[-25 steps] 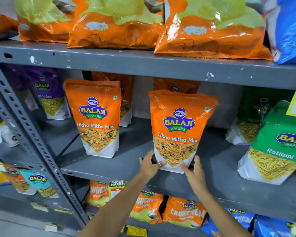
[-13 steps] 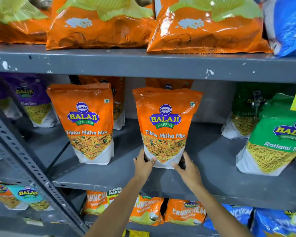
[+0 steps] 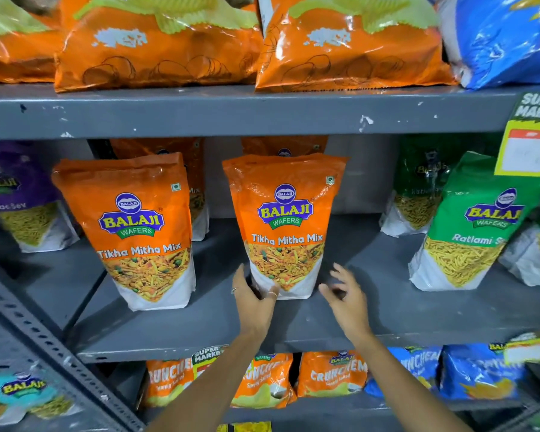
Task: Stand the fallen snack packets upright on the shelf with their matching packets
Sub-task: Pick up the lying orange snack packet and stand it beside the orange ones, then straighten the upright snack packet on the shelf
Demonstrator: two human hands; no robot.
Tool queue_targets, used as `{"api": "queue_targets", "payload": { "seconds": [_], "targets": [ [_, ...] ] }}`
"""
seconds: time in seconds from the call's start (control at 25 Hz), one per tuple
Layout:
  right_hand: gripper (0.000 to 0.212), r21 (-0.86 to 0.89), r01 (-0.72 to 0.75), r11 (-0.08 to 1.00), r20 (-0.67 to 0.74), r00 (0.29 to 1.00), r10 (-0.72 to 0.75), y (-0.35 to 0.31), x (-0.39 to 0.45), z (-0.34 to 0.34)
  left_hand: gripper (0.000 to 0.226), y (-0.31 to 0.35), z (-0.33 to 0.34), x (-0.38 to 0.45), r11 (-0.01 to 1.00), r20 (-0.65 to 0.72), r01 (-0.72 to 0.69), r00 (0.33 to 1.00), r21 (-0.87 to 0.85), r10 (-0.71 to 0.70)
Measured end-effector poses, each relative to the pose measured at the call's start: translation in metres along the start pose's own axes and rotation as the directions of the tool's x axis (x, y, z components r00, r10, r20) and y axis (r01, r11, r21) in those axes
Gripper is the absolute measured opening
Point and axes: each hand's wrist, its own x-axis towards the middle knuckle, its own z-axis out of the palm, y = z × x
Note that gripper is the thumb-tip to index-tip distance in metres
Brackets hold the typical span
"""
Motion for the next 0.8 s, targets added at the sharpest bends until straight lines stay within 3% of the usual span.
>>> {"api": "queue_targets", "payload": {
  "seconds": [0.12, 0.24, 0.4, 0.52, 0.64, 0.72, 0.8],
  "targets": [
    [0.028, -0.068, 0.059, 0.996, -0.269, 0.96, -0.076, 0.012, -0.001, -0.036, 0.06, 0.002, 0.004, -0.016, 0.968, -0.142, -0.137, 0.975, 0.211, 0.169],
    [0.022, -0.034, 0.05, 0.998, -0.428, 0.902, -0.06, 0.026, 0.008, -0.082, 0.037, 0.006, 0.032, -0.028, 0.872, -0.106, -0.208, 0.954, 0.444, 0.281],
    [0.034, -0.085, 0.025, 0.996, -0.533, 0.843, -0.067, 0.042, 0.025, -0.144, 0.01, 0.017, 0.098, -0.047, 0.908, 0.073, -0.258, 0.966, 0.331, 0.247],
    [0.041, -0.119, -0.013, 0.993, -0.532, 0.845, -0.053, 0.059, 0.041, -0.184, 0.019, 0.01, 0.15, -0.053, 0.965, 0.224, -0.126, 0.972, 0.229, 0.073],
    [0.066, -0.083, -0.093, 0.992, -0.412, 0.91, 0.051, 0.08, 0.056, -0.217, 0.045, 0.009, 0.195, -0.058, 0.963, 0.322, -0.008, 0.943, 0.268, -0.082],
    [0.086, -0.075, -0.118, 0.99, -0.299, 0.95, 0.09, 0.087, 0.061, -0.231, 0.061, 0.016, 0.221, -0.057, 0.969, 0.376, 0.012, 0.921, 0.246, -0.106],
    [0.086, -0.053, -0.09, 0.994, -0.184, 0.98, 0.079, 0.09, 0.063, -0.242, 0.072, 0.022, 0.244, -0.055, 0.975, 0.424, -0.007, 0.901, 0.221, -0.089]
  ]
}}
